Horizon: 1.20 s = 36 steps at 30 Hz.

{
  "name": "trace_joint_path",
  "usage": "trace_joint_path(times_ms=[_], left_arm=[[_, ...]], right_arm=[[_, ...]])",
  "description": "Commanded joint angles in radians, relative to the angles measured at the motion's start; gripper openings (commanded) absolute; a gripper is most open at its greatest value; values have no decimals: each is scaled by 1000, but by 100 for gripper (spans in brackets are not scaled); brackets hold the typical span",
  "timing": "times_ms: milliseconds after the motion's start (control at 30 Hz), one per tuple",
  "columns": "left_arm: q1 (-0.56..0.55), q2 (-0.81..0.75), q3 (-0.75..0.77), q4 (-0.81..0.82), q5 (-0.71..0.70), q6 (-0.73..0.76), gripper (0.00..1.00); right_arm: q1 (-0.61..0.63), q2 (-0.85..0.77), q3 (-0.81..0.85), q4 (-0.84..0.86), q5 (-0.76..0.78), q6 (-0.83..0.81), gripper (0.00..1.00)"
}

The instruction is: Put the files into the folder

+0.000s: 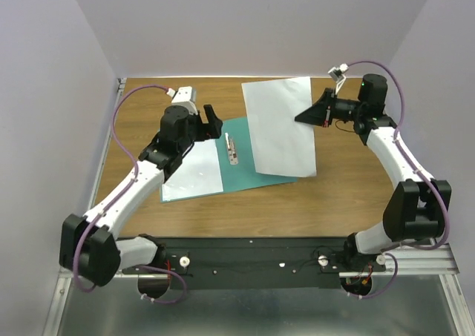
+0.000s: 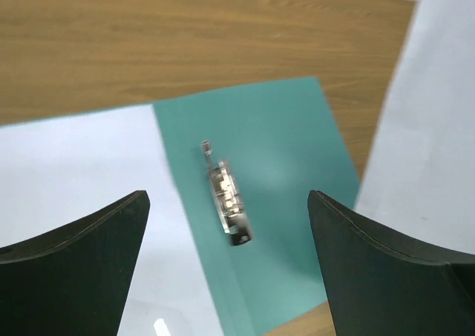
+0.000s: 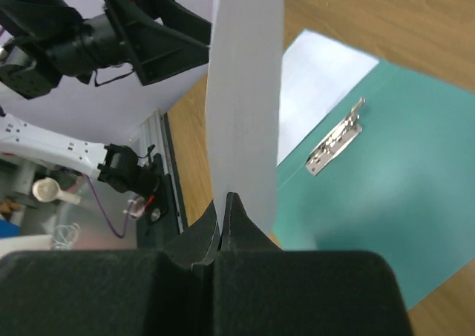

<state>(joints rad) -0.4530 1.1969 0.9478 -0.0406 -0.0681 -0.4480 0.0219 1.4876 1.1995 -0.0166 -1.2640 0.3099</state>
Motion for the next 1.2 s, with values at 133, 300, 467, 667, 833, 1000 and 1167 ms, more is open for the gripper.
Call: trace_joint_path(times_ms=[133,300,467,667,833,1000,1167], left_arm=[[115,185,-58,62,117,-52,97],[131,245,-55,93,140,-47,97],[137,320,-61,134,185,-44,97],[139,412,-35,151,228,-40,97],[140,457,-23,160,248,-38,97],[140,472,-24,166,249,-40,97],[140,478,-27,177,254,-43,97]], right_arm=[[24,189,-80,-39,178,127,1],[24,304,-34,-100,219,115,1],[24,399,8,-138,252,97,1],[26,459,32,-161,268,12,1],[36,409,6,-158,302,-103,1],[82,352,-11,-158,334,-208,1],[105,364,0,-152,336,-215,1]])
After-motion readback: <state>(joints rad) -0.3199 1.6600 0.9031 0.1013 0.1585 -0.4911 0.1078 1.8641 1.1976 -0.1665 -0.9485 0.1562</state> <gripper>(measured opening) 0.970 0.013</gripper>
